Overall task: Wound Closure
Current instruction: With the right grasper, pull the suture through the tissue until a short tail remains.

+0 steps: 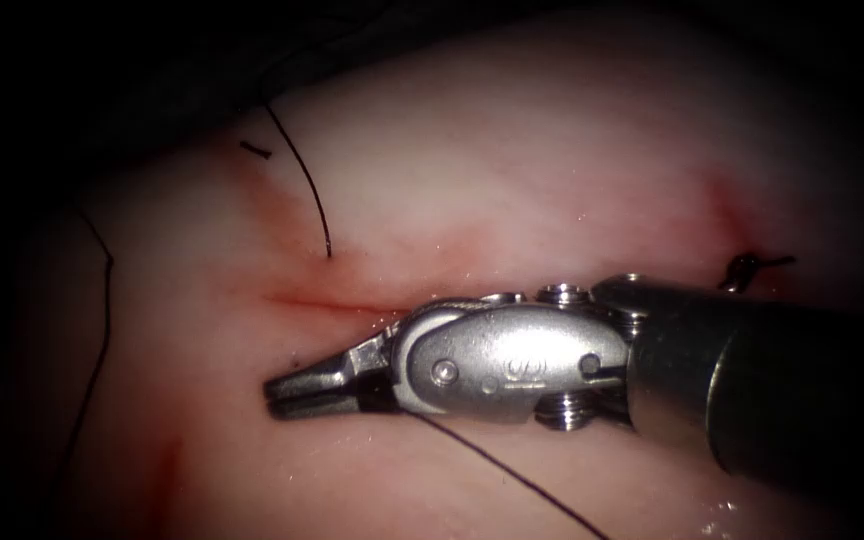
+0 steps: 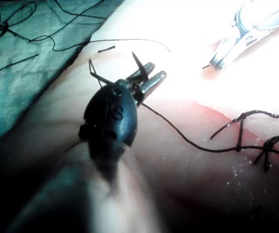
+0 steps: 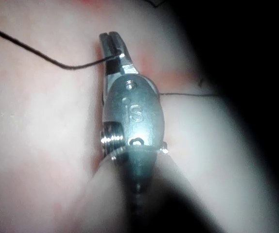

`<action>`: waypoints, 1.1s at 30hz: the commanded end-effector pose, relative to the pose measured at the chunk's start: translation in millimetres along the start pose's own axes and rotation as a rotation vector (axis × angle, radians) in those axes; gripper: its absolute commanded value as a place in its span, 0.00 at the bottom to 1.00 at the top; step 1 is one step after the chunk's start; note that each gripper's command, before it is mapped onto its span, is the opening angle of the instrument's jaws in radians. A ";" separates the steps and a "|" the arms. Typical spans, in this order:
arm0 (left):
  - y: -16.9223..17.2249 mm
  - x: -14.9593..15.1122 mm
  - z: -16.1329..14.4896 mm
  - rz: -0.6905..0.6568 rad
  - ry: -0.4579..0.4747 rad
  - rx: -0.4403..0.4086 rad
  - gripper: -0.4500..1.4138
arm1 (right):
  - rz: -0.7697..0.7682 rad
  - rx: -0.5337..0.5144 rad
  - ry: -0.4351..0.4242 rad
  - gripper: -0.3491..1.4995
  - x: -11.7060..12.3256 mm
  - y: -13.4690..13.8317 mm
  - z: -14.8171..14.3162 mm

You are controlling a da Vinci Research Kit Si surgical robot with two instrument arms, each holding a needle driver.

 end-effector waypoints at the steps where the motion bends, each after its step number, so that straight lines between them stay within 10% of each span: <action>1: -0.8 0.0 0.7 0.003 0.002 0.001 0.00 | -0.008 0.013 0.010 0.00 1.0 -0.4 -0.2; 28: -0.6 -0.1 1.0 0.005 -0.005 0.000 0.00 | -0.057 0.223 0.061 0.00 15.2 -15.8 -5.0; 33: -0.6 -0.1 1.0 0.005 -0.007 -0.001 0.00 | -0.060 0.141 0.080 0.72 14.4 -12.3 -4.9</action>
